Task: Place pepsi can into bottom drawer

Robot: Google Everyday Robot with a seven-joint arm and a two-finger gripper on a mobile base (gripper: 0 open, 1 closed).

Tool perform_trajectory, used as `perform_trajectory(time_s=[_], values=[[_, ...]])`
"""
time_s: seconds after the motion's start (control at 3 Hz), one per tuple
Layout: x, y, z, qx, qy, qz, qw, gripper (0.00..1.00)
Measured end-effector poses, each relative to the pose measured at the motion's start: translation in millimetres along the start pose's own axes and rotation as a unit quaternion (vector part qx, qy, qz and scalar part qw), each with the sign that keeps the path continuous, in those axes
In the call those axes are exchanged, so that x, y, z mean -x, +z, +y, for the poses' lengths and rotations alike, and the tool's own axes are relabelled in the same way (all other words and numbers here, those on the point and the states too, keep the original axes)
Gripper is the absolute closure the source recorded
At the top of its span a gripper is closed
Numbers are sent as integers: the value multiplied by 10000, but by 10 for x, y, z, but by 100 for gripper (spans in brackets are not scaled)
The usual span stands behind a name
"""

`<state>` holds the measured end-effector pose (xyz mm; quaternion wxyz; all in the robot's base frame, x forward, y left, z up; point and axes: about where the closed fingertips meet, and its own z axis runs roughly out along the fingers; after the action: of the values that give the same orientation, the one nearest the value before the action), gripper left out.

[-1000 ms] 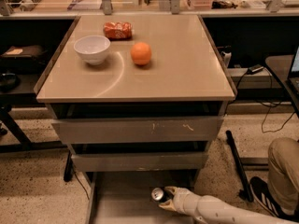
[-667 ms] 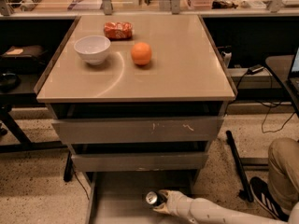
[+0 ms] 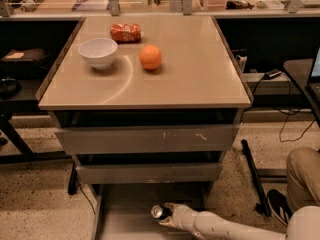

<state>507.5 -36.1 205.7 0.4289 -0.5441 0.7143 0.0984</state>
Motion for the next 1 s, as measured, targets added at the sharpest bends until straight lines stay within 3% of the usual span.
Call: perform_trajectory(time_s=[0.67,1.0], values=[[-254,139,-155,-159,-2,216,9996,100],[-257,139,-159,-164,-2,220,9996,81]])
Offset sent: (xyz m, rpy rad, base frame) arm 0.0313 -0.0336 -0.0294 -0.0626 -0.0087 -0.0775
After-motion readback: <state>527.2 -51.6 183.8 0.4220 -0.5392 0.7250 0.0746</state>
